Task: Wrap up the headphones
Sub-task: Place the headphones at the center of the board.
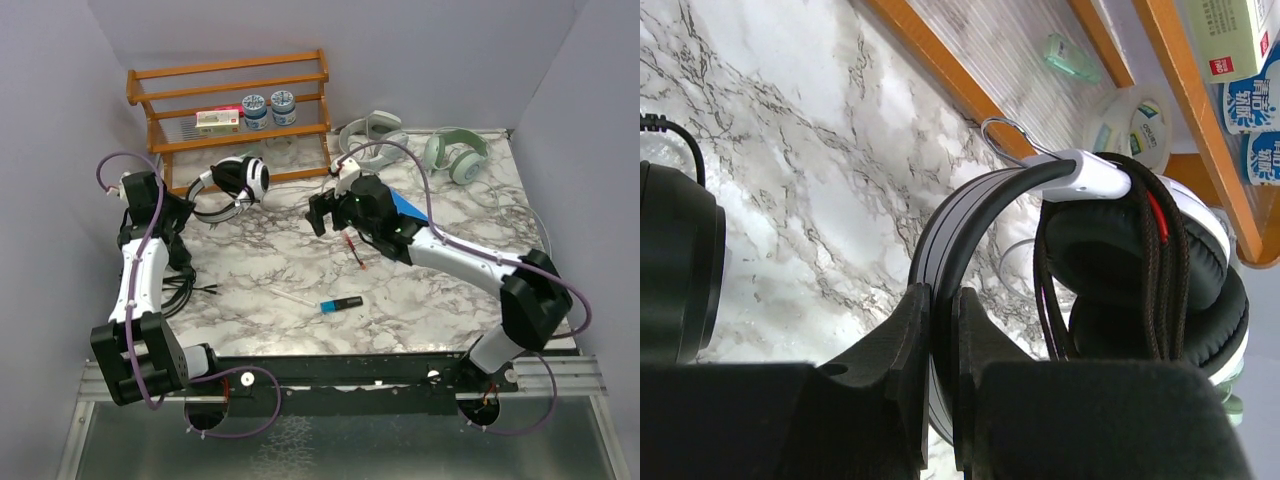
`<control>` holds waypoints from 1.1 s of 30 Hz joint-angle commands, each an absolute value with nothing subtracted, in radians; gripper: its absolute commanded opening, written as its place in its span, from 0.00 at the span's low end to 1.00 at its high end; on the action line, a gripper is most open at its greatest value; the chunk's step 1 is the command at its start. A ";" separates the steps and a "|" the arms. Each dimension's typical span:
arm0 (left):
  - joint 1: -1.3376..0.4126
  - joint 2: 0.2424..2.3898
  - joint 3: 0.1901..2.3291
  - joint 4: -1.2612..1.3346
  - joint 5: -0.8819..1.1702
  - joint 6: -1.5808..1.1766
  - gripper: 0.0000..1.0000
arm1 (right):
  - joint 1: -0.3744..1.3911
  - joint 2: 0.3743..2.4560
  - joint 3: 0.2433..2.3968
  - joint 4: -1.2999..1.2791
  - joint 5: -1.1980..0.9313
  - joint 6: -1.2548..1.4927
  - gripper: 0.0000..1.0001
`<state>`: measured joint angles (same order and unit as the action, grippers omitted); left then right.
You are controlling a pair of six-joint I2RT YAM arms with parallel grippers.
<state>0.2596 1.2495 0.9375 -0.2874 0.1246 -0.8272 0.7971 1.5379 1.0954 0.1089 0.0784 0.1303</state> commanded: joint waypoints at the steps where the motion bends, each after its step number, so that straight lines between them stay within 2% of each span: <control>1: 0.263 1.248 0.972 -0.232 0.134 -0.911 0.00 | 0.768 1.665 1.177 0.204 0.045 0.087 0.94; 9: 0.289 1.290 1.045 -0.221 0.070 -0.973 0.00 | 0.759 1.909 1.346 0.255 -0.041 0.011 0.78; 14: 0.297 1.322 1.075 -0.237 0.055 -0.978 0.00 | 0.700 2.041 1.494 0.159 -0.138 -0.026 0.68; 18: 0.301 1.325 1.058 -0.213 0.045 -0.989 0.00 | 0.689 2.140 1.604 0.083 -0.098 -0.018 0.51; 20: 0.301 1.330 1.057 -0.209 0.049 -0.991 0.00 | 0.689 2.190 1.655 0.045 -0.077 -0.004 0.36; 23: 0.302 1.333 1.054 -0.200 0.060 -0.991 0.00 | 0.689 2.260 1.724 0.007 -0.059 0.062 0.18; 24: 0.302 1.333 1.052 -0.197 0.062 -0.992 0.00 | 0.689 2.277 1.733 0.008 -0.062 0.079 0.08; 25: 0.302 1.334 1.049 -0.192 0.063 -0.992 0.00 | 0.689 2.290 1.737 0.017 -0.061 0.105 0.01; 29: 0.302 1.342 1.033 -0.177 0.063 -0.993 0.00 | 0.689 2.344 1.743 0.052 -0.053 0.192 0.00; 33: 0.302 1.351 1.023 -0.167 0.068 -0.985 0.00 | 0.686 2.453 1.880 -0.099 -0.017 0.273 0.01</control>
<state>0.2935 1.3506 1.0267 -0.2756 0.0444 -0.9466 0.6827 2.3547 1.7588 0.0364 -0.0639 0.1658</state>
